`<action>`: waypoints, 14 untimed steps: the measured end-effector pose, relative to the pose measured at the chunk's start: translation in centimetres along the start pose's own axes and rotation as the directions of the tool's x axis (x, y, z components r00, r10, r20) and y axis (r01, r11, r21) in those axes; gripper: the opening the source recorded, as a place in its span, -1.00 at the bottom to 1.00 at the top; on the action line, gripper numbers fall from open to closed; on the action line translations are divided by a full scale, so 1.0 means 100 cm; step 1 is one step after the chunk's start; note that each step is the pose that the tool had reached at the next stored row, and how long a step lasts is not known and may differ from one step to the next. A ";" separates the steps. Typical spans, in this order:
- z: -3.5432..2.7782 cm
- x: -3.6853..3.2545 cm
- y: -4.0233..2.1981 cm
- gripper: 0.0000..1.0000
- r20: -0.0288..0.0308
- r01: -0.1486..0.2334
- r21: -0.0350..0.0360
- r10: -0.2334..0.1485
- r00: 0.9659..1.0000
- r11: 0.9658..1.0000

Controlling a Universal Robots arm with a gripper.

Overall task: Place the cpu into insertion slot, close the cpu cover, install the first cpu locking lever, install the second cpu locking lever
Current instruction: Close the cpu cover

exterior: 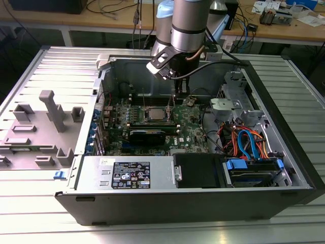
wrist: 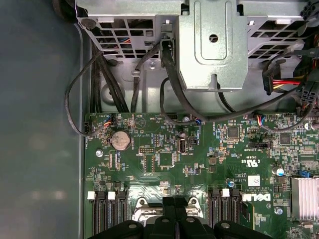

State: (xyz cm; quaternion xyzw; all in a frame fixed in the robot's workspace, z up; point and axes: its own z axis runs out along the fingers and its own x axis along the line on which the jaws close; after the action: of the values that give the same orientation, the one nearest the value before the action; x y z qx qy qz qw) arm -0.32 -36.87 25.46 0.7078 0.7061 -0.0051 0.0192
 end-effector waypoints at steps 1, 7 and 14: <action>0.0000 0.0000 -0.0002 -0.79 0.000 0.000 0.000 0.000 1.000 1.000; 0.0000 0.0000 -0.0018 -0.79 0.000 0.000 0.000 0.000 1.000 1.000; 0.0000 0.0000 -0.0047 -0.79 0.000 0.000 0.000 0.000 1.000 1.000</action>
State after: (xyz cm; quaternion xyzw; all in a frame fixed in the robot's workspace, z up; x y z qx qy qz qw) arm -0.79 -36.88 25.45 0.7078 0.7061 -0.0052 0.0193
